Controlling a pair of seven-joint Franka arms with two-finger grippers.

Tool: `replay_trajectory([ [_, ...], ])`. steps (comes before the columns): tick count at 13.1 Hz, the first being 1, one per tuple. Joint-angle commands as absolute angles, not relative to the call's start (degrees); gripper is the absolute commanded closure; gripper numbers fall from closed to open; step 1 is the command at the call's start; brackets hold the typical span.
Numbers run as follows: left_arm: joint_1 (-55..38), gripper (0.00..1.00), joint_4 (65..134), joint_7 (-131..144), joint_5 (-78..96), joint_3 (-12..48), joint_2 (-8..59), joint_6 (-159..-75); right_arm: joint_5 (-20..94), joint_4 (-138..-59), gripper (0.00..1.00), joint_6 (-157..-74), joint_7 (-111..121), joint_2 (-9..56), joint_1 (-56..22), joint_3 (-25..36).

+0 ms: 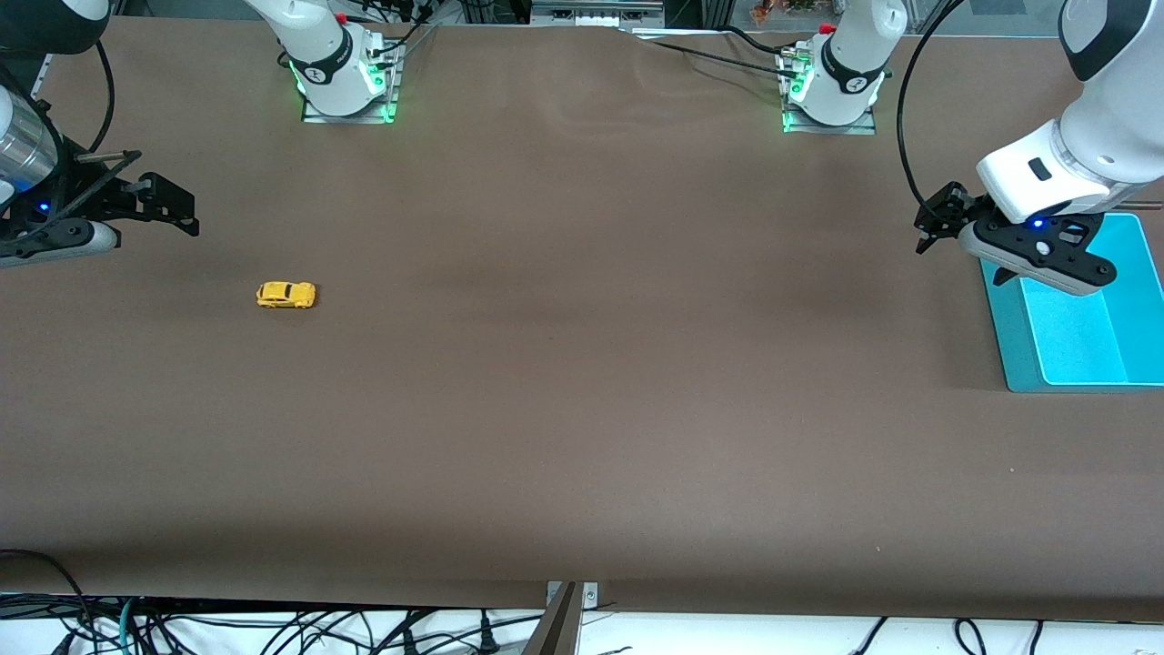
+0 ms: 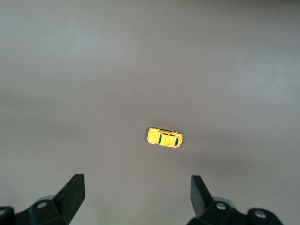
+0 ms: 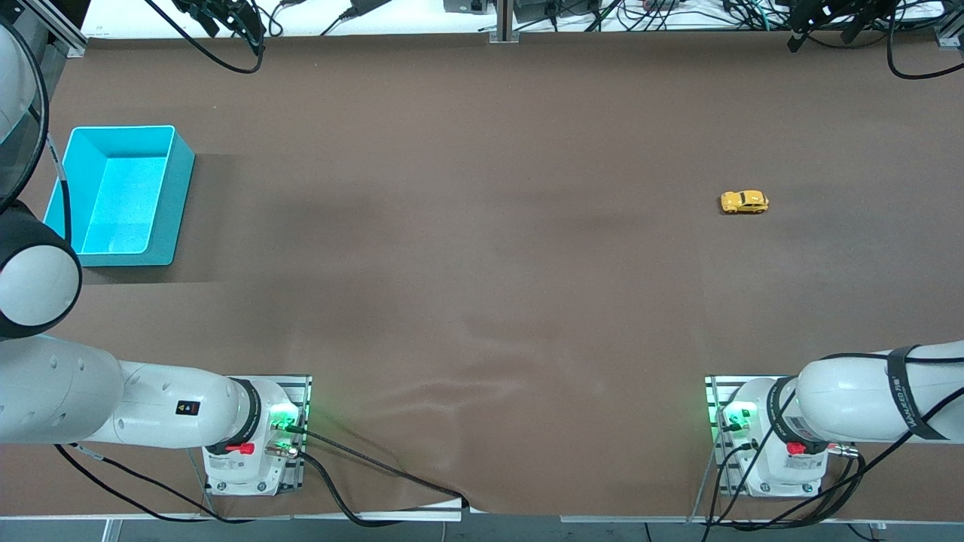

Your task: Wind and store yellow beetle car

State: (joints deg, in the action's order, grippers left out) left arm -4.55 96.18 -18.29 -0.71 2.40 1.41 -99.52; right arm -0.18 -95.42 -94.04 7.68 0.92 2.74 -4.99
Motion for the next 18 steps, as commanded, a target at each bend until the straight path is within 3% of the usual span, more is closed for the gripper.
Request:
replay_trajectory([
  [1, -3.7, 0.00, 94.4, -17.5, -1.8, 2.8, 2.1, -98.1, 0.5, -96.4, 0.00, -93.2, 8.6, -0.4, 2.8, -4.9],
  [18, -3.3, 0.00, 93.3, -10.1, 1.8, 2.4, 1.9, -95.7, -0.1, -94.7, 0.00, -93.2, 9.0, 0.2, 2.9, -4.7],
])
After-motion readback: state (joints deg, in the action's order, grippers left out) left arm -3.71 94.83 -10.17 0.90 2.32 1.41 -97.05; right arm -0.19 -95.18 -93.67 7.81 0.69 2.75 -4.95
